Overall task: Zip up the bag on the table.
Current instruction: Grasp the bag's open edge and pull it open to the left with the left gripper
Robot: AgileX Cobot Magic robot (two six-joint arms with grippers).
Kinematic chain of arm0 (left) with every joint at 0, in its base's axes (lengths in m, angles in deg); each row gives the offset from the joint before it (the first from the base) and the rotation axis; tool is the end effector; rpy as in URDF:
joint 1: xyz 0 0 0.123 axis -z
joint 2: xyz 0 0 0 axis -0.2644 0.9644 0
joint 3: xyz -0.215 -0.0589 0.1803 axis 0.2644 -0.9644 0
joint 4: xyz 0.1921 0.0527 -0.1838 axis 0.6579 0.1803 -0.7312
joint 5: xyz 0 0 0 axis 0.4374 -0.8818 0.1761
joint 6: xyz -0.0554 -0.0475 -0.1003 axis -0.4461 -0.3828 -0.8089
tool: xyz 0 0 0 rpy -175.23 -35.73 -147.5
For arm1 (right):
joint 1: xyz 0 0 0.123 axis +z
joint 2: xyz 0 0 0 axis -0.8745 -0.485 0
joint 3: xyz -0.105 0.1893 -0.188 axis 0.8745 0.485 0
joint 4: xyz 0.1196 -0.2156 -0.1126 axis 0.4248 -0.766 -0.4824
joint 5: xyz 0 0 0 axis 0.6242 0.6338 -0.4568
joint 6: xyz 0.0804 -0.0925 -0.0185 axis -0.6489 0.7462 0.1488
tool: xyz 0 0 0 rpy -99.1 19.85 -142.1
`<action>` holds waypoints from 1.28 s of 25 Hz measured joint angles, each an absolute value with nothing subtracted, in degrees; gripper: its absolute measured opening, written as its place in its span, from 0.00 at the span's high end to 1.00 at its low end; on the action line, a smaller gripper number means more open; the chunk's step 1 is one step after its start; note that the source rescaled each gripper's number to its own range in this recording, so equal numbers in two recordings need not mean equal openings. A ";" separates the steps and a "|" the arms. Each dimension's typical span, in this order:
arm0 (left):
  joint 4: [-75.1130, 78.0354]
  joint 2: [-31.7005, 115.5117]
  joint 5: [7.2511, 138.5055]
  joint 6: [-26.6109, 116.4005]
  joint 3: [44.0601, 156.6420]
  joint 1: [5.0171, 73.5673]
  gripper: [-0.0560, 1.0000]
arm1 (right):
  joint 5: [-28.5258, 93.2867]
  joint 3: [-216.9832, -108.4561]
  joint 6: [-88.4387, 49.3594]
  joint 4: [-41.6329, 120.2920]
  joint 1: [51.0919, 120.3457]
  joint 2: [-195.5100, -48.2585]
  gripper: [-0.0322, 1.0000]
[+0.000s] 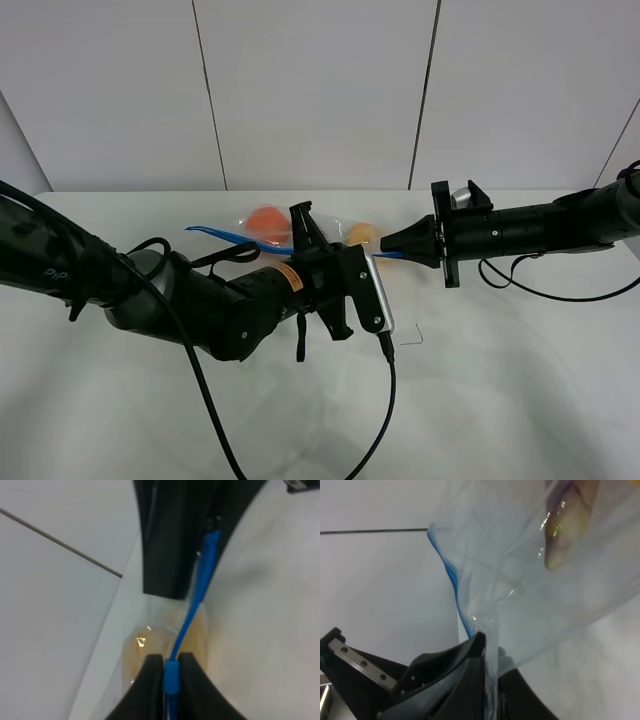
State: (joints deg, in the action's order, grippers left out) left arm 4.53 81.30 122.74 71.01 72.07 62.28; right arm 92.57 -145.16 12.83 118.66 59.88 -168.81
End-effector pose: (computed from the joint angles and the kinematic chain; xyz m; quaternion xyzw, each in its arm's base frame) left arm 0.3071 -0.3050 0.1343 0.5611 0.5266 0.0831 0.6332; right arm 0.3808 0.1085 0.1094 0.0492 0.8070 0.5822 0.0865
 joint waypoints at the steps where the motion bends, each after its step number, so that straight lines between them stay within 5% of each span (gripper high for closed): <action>1: 4.53 81.30 123.36 71.72 71.54 61.90 0.95 | 92.57 -145.16 12.83 118.66 59.93 -168.81 0.97; 32: 5.18 81.19 135.55 73.31 60.61 35.19 0.95 | 92.16 -145.16 12.62 119.73 60.36 -168.81 0.97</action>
